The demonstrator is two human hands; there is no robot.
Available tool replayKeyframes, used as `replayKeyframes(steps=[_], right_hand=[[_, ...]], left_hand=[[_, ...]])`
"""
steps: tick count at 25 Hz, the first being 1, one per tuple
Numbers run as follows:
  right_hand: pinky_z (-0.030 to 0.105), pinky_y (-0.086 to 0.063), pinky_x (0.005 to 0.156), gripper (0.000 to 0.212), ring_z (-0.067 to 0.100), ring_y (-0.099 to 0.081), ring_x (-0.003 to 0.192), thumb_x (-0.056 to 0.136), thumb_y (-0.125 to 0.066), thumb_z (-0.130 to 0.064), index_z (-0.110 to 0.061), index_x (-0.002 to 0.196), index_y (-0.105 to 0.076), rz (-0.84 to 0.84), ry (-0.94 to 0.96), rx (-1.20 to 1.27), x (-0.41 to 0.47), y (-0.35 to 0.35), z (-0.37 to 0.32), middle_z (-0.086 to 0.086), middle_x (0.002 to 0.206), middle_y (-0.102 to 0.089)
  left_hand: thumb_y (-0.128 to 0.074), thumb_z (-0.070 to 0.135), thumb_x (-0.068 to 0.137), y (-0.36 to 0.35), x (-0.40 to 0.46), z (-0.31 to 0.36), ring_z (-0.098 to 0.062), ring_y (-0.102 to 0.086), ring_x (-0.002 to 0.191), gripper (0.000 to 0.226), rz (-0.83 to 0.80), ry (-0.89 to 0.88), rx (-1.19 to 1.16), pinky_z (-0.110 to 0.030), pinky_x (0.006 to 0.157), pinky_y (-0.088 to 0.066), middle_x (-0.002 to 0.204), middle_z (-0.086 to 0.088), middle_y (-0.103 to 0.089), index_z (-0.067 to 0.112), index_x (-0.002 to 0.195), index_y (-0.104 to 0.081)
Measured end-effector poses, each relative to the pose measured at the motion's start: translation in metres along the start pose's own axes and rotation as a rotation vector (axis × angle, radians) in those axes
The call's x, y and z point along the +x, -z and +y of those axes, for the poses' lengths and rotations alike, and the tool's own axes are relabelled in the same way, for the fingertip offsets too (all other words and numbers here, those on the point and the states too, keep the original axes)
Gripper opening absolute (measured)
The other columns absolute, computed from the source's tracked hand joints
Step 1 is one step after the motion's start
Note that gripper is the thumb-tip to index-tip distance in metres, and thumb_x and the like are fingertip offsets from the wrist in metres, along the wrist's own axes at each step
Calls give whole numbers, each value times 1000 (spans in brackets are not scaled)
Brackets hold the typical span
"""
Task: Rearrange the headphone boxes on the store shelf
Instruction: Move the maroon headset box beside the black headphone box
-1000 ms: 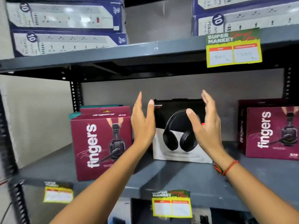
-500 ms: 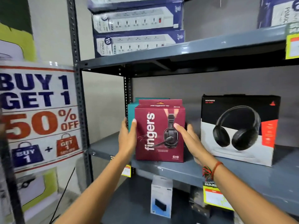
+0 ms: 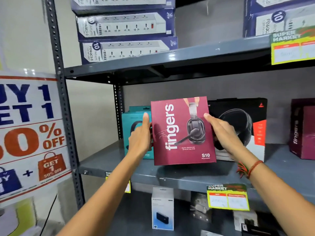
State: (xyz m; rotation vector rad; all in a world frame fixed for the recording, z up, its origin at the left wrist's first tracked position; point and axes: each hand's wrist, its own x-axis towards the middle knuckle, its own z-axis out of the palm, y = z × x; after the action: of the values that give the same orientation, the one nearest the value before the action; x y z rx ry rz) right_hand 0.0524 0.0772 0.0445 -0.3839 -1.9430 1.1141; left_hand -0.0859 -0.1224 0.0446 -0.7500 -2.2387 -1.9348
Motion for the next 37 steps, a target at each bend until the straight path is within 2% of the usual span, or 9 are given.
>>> replayKeyframes(steps=[5, 7, 12, 14, 18, 22, 27, 33, 37], right_hand=[[53, -43, 108, 83, 36, -63, 116, 83, -45, -76, -4, 116, -69, 71, -10, -18, -10, 41, 5, 20, 119, -72], [47, -43, 106, 70, 36, -61, 119, 93, -48, -64, 0, 115, -68, 129, 5, 6, -14, 65, 10, 23, 122, -69], [40, -44, 107, 29, 3, -66, 112, 97, -52, -51, -30, 96, -72, 323, 64, 92, -30, 146, 24, -1, 113, -76], [34, -44, 110, 31, -10, -65, 109, 95, -54, -55, -34, 108, -72, 381, 55, 140, -32, 188, 39, -19, 113, -75], [46, -39, 117, 75, 16, -61, 129, 70, -60, -80, -31, 125, -69, 472, 5, 135, -31, 272, 82, -5, 134, -69], [46, -40, 116, 98, 14, -62, 127, 55, -62, -90, -31, 134, -65, 489, -88, 141, -25, 347, 125, -6, 137, -68], [46, -42, 114, 88, 15, -64, 125, 65, -59, -88, -36, 136, -62, 411, -189, 133, -11, 422, 179, -8, 135, -69], [50, -44, 111, 37, 18, -70, 113, 93, -53, -58, -34, 119, -63, 335, -203, 140, 10, 415, 181, -3, 122, -76], [53, -45, 111, 46, 22, -70, 117, 84, -75, -44, -35, 126, -61, 199, -193, 182, 13, 417, 194, -3, 123, -76]], left_hand=[[-16, 104, 57, -35, -10, 16, -34, -65, 114, 69, -89, -44, -48, -58, 103, -46, 116, -7, -75, 63, 71, -70], [-17, 100, 64, -56, -19, 30, -34, -65, 112, 74, -88, -82, -59, -58, 104, -44, 110, -4, -74, 48, 62, -70], [-17, 72, 90, -139, -55, 65, -29, -63, 93, 71, -149, -252, -52, -43, 91, -46, 88, 1, -72, 20, 80, -65], [-24, 68, 94, -182, -70, 74, -18, -62, 78, 62, -233, -287, -128, -37, 82, -48, 72, 6, -67, 22, 72, -59], [-23, 70, 92, -268, -92, 90, -26, -61, 119, 70, -422, -322, -120, -46, 107, -41, 131, 1, -69, 28, 129, -65], [-25, 74, 89, -348, -106, 96, -21, -50, 137, 71, -559, -242, -154, -43, 116, -33, 148, 8, -56, 38, 144, -52], [-16, 91, 75, -444, -121, 99, -23, -45, 141, 87, -664, -118, -110, -49, 118, -29, 149, 15, -53, 48, 143, -48], [-19, 93, 73, -454, -103, 91, -20, -49, 137, 87, -599, -106, -152, -50, 116, -34, 146, 14, -56, 48, 141, -50], [-52, 72, 86, -443, -97, 87, -10, -55, 127, 59, -656, -246, -117, -41, 112, -42, 141, 15, -58, 50, 141, -45]])
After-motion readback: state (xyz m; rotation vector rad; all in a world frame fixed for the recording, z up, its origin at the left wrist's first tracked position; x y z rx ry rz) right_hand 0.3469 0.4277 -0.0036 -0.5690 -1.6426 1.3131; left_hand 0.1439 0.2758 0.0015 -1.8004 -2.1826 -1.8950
